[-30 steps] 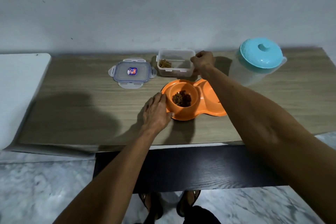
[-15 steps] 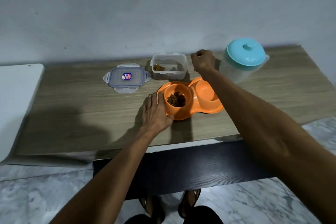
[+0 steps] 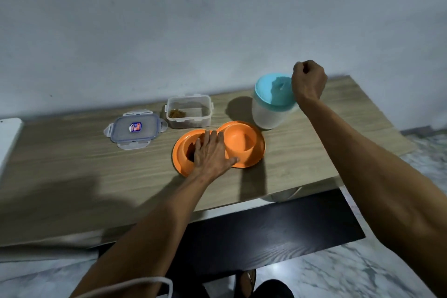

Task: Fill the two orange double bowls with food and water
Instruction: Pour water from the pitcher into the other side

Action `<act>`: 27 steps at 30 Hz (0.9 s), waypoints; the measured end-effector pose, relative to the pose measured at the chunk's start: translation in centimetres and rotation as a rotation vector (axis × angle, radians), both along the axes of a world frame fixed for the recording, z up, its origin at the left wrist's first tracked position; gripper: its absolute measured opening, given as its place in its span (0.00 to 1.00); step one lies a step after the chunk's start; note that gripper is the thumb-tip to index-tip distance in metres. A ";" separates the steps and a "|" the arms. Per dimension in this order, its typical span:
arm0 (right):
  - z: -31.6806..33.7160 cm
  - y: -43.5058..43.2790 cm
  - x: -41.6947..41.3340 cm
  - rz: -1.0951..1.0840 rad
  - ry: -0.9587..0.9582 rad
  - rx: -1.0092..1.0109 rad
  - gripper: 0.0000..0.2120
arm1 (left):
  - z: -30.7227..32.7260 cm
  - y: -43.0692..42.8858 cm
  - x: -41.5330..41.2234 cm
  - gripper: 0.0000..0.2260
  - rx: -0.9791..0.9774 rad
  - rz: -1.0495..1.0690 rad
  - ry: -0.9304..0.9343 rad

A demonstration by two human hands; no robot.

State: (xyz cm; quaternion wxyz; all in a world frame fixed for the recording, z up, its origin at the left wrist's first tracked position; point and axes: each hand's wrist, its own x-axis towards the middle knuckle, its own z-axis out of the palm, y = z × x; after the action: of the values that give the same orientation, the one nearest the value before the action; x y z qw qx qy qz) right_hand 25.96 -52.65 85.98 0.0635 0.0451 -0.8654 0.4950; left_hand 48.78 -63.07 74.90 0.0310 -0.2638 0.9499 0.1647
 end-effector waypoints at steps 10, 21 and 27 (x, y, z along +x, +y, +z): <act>-7.7 2.3 -4.6 -0.019 -0.485 -0.322 0.15 | -1.3 1.2 -1.2 0.42 -0.016 0.126 -0.039; -4.8 1.3 -4.2 0.136 -0.343 -0.175 0.15 | -1.4 1.3 -1.4 0.43 0.006 0.145 -0.030; -3.2 0.7 -3.1 0.290 -0.133 0.042 0.20 | -1.1 1.4 -1.3 0.43 0.025 0.149 -0.037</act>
State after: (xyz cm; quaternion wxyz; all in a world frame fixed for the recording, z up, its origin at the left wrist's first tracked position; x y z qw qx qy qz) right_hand 22.82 -51.99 82.80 -0.0671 0.1379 -0.8622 0.4827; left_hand 47.45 -61.64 73.81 0.0397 -0.3365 0.9247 0.1734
